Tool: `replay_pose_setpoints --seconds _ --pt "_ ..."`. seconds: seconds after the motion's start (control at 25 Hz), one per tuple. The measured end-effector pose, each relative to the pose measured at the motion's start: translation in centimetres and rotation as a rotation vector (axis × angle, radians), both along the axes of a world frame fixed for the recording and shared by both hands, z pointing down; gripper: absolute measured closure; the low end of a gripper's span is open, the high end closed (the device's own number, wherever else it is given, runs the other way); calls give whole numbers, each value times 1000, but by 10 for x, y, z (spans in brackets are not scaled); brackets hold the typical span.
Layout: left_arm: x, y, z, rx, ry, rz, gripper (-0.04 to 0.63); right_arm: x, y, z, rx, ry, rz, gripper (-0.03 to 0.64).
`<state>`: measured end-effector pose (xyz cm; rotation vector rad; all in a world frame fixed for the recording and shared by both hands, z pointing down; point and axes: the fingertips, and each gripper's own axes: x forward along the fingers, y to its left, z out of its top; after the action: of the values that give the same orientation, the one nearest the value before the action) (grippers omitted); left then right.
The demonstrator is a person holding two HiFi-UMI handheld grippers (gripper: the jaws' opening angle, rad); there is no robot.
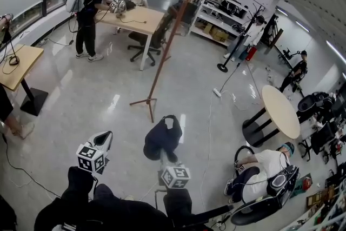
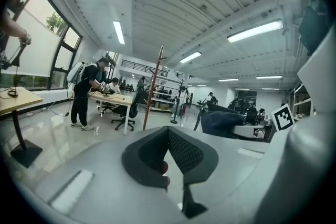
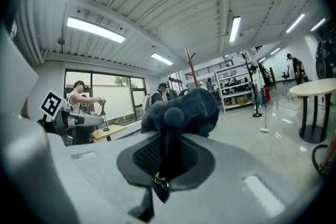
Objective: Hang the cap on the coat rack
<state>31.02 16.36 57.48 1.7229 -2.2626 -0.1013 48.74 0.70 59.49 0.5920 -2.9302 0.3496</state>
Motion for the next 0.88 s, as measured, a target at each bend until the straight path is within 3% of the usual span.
replay_pose_setpoints --seconds 0.32,0.88 --pt "-17 2 9 -11 2 -22 594 -23 -4 7 -14 2 -25 606" --pt "-127 -36 7 -12 1 16 594 -127 -32 7 -20 4 4 606"
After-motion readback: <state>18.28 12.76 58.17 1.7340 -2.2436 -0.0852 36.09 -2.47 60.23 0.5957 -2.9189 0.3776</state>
